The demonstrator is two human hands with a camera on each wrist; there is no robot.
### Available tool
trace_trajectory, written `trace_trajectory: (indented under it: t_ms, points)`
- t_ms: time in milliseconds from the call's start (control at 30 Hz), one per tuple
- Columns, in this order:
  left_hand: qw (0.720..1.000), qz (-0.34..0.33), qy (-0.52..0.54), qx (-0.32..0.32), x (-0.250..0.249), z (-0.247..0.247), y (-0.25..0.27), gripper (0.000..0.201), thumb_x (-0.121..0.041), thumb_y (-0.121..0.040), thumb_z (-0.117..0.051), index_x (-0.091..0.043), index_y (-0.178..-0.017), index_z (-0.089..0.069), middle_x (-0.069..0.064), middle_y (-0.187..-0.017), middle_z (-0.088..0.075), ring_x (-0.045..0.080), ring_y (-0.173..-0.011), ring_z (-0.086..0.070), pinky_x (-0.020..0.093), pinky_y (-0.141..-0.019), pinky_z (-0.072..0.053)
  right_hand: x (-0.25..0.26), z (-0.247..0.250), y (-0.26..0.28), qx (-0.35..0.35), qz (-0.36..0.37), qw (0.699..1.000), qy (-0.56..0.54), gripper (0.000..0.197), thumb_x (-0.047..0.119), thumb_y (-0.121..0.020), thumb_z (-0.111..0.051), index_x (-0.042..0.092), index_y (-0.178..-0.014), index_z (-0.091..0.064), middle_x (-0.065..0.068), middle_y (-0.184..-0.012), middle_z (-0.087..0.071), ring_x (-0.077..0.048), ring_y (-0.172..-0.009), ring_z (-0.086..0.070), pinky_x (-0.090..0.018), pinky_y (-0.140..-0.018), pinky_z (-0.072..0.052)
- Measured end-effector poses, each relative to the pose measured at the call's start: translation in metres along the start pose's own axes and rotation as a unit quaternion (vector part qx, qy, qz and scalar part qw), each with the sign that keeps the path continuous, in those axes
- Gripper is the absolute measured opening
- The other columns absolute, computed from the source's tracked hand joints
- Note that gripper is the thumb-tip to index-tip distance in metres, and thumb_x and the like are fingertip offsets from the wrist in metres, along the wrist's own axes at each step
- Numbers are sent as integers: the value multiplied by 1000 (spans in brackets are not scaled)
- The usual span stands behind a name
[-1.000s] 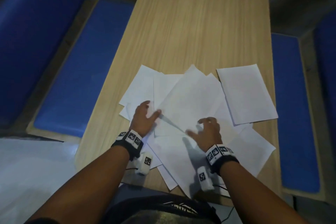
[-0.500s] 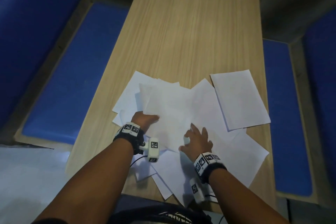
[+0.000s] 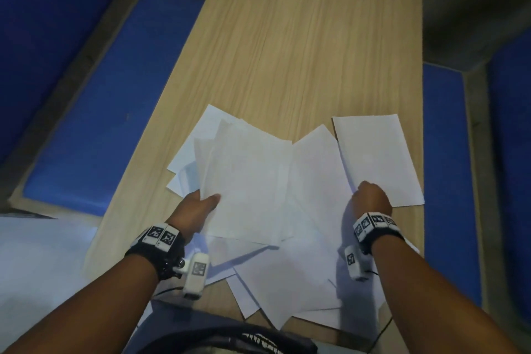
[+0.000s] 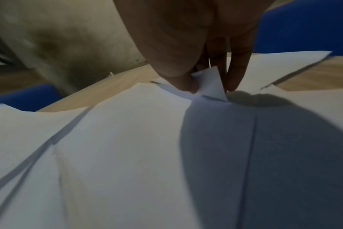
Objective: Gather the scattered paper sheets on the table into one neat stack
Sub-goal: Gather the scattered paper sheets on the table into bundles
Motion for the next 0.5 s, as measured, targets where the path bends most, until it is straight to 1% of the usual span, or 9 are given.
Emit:
trace_trajectory:
  t_ms: [67,133,167,233,267,300,367,433,500]
  points:
    - [998,3,59,12,4,-7,4,45,-45,-86,-64,-24,-125,-62,11,-120,-74,35,-105,-70,52,-95,-55,23,10,13,-18,45,999,-22,17,9,-89,-53,-2,-79,-61,-23,-86,-65,-38,-80,-65,-34,-62,-46]
    - [995,-2,97,28,4,-16,8,38,-35,-97,-62,-21,-132,-58,10,-125,-71,31,-111,-68,52,-102,-50,57,12,40,-18,112,993,-30,17,14,-85,-54,5,-71,-54,-16,-81,-60,-33,-72,-60,-30,-57,-39]
    - [993,0,110,36,4,-22,9,41,-35,-99,-61,-17,-136,-57,10,-126,-71,31,-113,-68,51,-104,-50,75,10,59,-4,147,989,-37,16,16,-83,-54,9,-69,-49,-13,-78,-57,-30,-68,-57,-30,-55,-39]
    - [990,8,134,48,4,-31,11,59,-50,-92,-64,-15,-139,-58,9,-127,-72,30,-114,-69,50,-104,-50,108,2,100,32,218,974,-52,11,22,-81,-51,12,-75,-48,-8,-80,-57,-28,-70,-55,-33,-56,-45]
    - [988,12,142,61,2,-36,13,67,-59,-86,-65,-16,-137,-60,9,-126,-73,29,-113,-70,50,-103,-51,122,-5,120,52,252,965,-55,13,23,-81,-50,12,-85,-54,-9,-88,-61,-28,-78,-59,-35,-62,-50]
    - [985,16,149,81,-1,-41,16,71,-65,-84,-65,-15,-135,-62,9,-125,-74,31,-112,-71,50,-101,-52,133,-13,138,76,284,954,-53,24,24,-82,-50,10,-99,-59,-11,-101,-64,-29,-90,-61,-37,-71,-53]
    - [981,17,157,113,-5,-49,19,73,-68,-84,-65,-13,-132,-65,13,-123,-74,35,-113,-71,52,-100,-52,152,-32,167,116,340,933,-33,44,23,-83,-50,5,-122,-57,-13,-121,-62,-30,-109,-59,-43,-85,-53]
    - [980,2,158,120,-8,-53,22,68,-60,-83,-73,-13,-132,-66,14,-123,-74,35,-114,-70,51,-100,-52,167,-44,190,131,389,911,-25,41,24,-85,-50,4,-120,-58,-12,-116,-63,-31,-105,-59,-45,-80,-53]
    - [991,-22,104,86,-10,-51,21,63,-49,-76,-82,-14,-127,-68,8,-117,-77,29,-109,-72,47,-98,-54,175,-53,205,151,421,894,-39,34,35,-90,-46,9,-108,-60,-8,-103,-63,-28,-94,-59,-43,-72,-51]
Point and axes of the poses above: each hand's wrist, its own y-axis away from the middle knuckle, its own z-axis out of the back of the hand, x = y × z, the point moved 6 cm from there along -y, towards the middle knuckle
